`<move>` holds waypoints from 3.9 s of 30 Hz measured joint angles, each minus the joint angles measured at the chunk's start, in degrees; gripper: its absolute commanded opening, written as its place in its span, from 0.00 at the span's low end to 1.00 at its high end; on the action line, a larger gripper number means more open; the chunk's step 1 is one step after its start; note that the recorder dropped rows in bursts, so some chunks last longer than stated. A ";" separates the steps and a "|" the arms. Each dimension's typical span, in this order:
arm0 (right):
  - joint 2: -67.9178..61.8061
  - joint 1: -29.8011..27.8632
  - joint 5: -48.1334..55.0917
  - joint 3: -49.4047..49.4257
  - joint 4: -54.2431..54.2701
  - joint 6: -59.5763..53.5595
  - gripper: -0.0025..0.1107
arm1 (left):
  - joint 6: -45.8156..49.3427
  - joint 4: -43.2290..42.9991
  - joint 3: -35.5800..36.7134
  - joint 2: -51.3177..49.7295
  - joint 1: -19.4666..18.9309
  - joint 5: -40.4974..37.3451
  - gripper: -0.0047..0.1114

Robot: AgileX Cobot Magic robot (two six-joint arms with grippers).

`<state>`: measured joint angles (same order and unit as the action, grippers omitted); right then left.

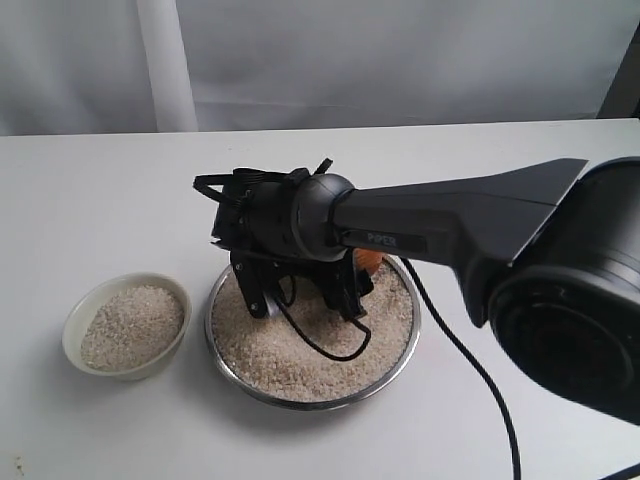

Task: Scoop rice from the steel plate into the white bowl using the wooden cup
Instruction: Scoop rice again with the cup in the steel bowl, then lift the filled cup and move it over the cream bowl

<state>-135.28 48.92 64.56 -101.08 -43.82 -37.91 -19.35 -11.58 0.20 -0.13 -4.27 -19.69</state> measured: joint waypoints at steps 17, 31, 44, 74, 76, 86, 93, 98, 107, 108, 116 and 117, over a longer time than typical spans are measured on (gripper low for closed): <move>0.00 2.85 -0.72 0.00 2.17 -1.12 0.02 | 0.00 0.00 0.00 0.00 0.00 0.00 0.04; 0.59 3.72 -1.36 0.00 5.84 -1.95 0.02 | 0.00 0.00 0.00 0.00 0.00 0.00 0.04; 1.39 4.41 -2.50 0.00 8.86 -2.22 0.02 | 0.00 0.00 0.00 0.00 0.00 0.00 0.04; 5.20 -1.46 -8.58 0.00 32.98 -3.04 0.02 | 0.00 0.00 0.00 0.00 0.00 0.00 0.04; 5.33 -2.20 -8.58 0.00 33.90 -3.04 0.02 | 0.00 0.00 0.00 0.00 0.00 0.00 0.04; 5.33 -4.06 -8.68 0.00 36.24 -4.09 0.02 | 0.00 0.00 0.00 0.00 0.00 0.00 0.04; 5.58 -5.17 -9.78 0.00 40.10 -5.84 0.02 | 0.00 0.00 0.00 0.00 0.00 0.00 0.04; 7.87 -6.06 -12.96 2.60 41.61 -6.88 0.02 | 0.00 0.00 0.00 0.00 0.00 0.00 0.04; 15.57 -7.77 -19.57 11.07 43.82 -9.62 0.02 | 0.00 0.00 0.00 0.00 0.00 0.00 0.04; 16.09 -7.77 -20.56 11.80 43.82 -9.62 0.02 | 0.00 0.00 0.00 0.00 0.00 0.00 0.04; 17.31 -6.71 -22.66 13.98 43.82 -10.12 0.02 | 0.00 0.00 0.00 0.00 0.00 0.00 0.04; 17.33 -6.18 -22.79 13.98 43.37 -10.12 0.02 | 0.00 0.00 0.00 0.00 0.00 0.00 0.04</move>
<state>-117.95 42.73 41.77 -87.10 -0.45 -48.04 -19.35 -11.58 0.20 -0.13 -4.27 -19.69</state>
